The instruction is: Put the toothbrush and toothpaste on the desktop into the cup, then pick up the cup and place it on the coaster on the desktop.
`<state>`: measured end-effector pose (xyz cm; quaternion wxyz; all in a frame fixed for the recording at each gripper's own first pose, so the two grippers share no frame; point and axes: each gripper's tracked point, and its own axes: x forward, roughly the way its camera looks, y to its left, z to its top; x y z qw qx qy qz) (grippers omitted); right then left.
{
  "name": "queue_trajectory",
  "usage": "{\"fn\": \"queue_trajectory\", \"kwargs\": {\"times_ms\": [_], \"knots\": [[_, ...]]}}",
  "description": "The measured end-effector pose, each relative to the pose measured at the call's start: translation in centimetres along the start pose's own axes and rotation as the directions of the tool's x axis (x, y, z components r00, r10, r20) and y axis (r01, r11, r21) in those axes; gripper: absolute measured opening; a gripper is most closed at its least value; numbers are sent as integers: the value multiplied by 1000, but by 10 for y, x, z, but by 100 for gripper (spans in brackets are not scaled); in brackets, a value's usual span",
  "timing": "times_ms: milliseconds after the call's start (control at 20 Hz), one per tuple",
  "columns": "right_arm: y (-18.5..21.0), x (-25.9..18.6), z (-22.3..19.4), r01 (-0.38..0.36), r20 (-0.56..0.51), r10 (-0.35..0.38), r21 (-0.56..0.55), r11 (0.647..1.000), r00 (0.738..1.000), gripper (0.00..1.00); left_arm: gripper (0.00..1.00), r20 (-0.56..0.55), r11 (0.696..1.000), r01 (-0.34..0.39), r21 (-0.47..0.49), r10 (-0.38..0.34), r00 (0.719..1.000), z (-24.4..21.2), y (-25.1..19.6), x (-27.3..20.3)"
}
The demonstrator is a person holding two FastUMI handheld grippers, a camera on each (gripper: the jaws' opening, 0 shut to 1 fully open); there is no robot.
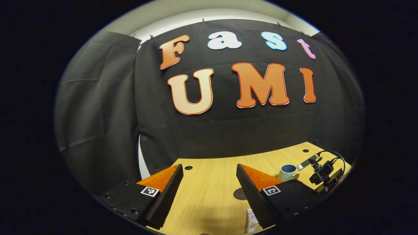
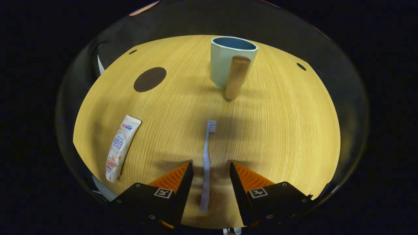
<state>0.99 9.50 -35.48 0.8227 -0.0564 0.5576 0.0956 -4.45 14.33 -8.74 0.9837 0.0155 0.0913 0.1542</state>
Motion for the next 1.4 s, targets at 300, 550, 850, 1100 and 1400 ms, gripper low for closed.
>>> {"fn": "queue_trajectory", "kwargs": {"times_ms": [300, 550, 850, 1100, 1400], "knots": [[-3, 1, 2, 7, -95, -8, -10, 1000, 995, 29, 99, -68, 1000, -20, 16, 21, 997, -16, -9, 1], [-1, 0, 0, -12, -123, 9, -27, 1000, 992, 9, 99, -153, 999, -6, 52, 14, 988, -37, -27, 4], [-12, -5, 1, -76, -104, 80, 38, 996, 991, 4, 99, -365, 995, 89, 36, -70, 928, -89, -69, 16], [-19, -18, 6, -115, -52, 117, 31, 993, 992, 4, 99, -565, 990, 141, 1, -116, 817, -145, -86, 21], [-24, -32, 23, -134, 17, 133, 51, 990, 991, 5, 100, -759, 965, 248, -86, -224, 611, -212, -82, 9]]}}
